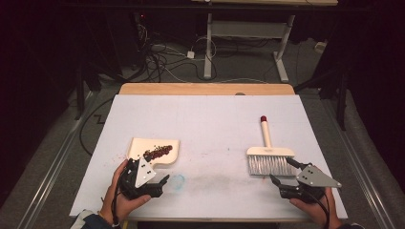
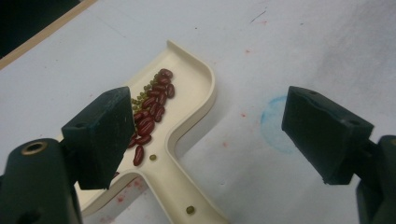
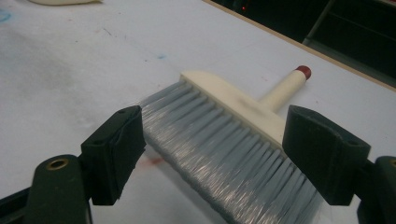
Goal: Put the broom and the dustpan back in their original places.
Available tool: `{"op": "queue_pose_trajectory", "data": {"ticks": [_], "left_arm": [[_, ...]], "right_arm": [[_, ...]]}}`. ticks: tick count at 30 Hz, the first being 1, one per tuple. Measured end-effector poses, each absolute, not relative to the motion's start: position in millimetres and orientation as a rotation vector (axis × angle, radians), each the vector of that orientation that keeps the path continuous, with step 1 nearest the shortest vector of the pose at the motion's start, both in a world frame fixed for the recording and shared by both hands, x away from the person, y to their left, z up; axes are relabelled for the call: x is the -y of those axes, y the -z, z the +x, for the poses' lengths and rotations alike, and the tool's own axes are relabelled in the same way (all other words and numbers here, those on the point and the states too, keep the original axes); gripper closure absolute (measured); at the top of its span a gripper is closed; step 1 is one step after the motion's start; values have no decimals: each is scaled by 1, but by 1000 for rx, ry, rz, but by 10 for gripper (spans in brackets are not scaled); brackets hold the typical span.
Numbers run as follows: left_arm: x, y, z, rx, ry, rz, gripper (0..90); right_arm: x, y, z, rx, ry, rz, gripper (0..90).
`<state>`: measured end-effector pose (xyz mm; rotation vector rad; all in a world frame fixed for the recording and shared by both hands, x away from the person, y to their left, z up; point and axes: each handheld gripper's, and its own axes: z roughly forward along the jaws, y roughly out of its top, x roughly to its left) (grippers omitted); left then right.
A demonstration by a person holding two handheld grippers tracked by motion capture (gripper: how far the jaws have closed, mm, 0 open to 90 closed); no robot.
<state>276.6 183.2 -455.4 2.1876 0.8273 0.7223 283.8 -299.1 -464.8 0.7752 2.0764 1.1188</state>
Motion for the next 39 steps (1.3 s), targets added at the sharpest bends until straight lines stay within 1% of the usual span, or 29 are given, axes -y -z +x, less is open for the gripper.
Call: {"op": "queue_pose_trajectory", "data": {"ticks": [18, 39], "left_arm": [[-183, 454, 269, -812, -747, 2186, 170], [-181, 456, 271, -812, -729, 2202, 169]], "right_arm": [[293, 460, 279, -2074, -1133, 739, 213], [292, 458, 279, -2064, -1136, 736, 213]]}}
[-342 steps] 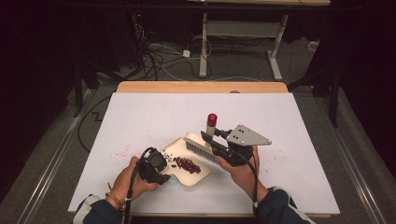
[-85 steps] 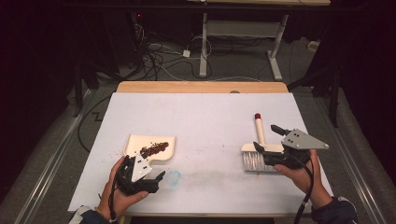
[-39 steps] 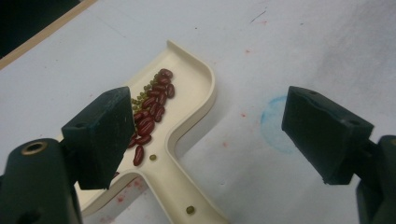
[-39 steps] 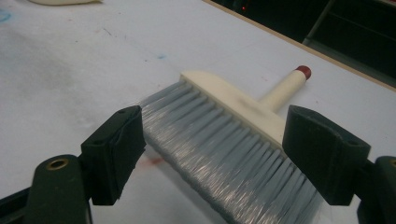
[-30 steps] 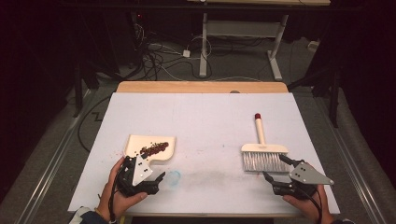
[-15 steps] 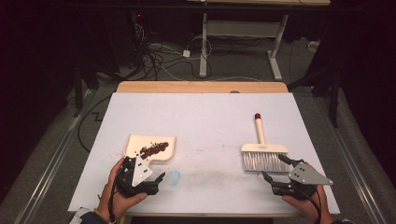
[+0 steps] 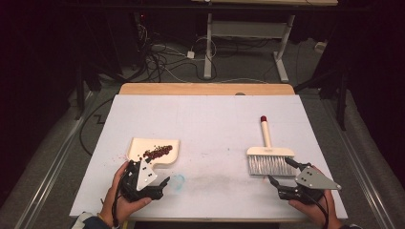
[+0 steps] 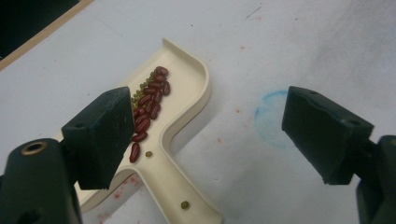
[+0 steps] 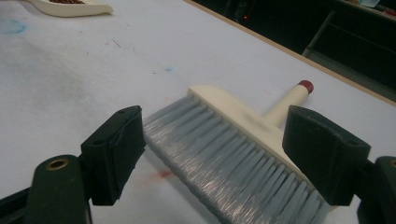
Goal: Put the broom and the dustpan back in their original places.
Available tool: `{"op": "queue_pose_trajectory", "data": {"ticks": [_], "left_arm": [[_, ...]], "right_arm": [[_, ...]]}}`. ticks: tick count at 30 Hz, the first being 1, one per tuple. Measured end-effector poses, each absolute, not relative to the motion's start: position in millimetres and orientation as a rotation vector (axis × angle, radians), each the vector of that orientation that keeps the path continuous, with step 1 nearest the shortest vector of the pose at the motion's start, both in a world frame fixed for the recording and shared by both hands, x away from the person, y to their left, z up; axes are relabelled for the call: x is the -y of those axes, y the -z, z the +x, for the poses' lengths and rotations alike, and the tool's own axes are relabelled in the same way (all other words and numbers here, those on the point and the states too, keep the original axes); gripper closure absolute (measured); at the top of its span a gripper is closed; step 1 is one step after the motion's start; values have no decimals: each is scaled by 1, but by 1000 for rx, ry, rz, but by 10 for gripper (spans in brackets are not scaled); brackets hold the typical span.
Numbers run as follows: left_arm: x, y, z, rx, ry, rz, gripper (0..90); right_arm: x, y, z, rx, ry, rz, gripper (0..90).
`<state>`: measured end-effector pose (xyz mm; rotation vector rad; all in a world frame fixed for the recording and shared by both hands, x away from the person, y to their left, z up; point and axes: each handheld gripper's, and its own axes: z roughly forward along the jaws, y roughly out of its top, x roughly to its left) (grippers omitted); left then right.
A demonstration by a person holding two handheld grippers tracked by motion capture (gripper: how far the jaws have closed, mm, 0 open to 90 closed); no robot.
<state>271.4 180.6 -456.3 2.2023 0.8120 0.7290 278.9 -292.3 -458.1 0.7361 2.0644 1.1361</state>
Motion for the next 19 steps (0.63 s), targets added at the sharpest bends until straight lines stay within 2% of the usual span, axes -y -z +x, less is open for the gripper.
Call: {"op": "queue_pose_trajectory", "data": {"ticks": [19], "left_arm": [[-178, 456, 275, -816, -722, 2203, 169]], "right_arm": [[295, 457, 279, -2055, -1130, 740, 212]]}}
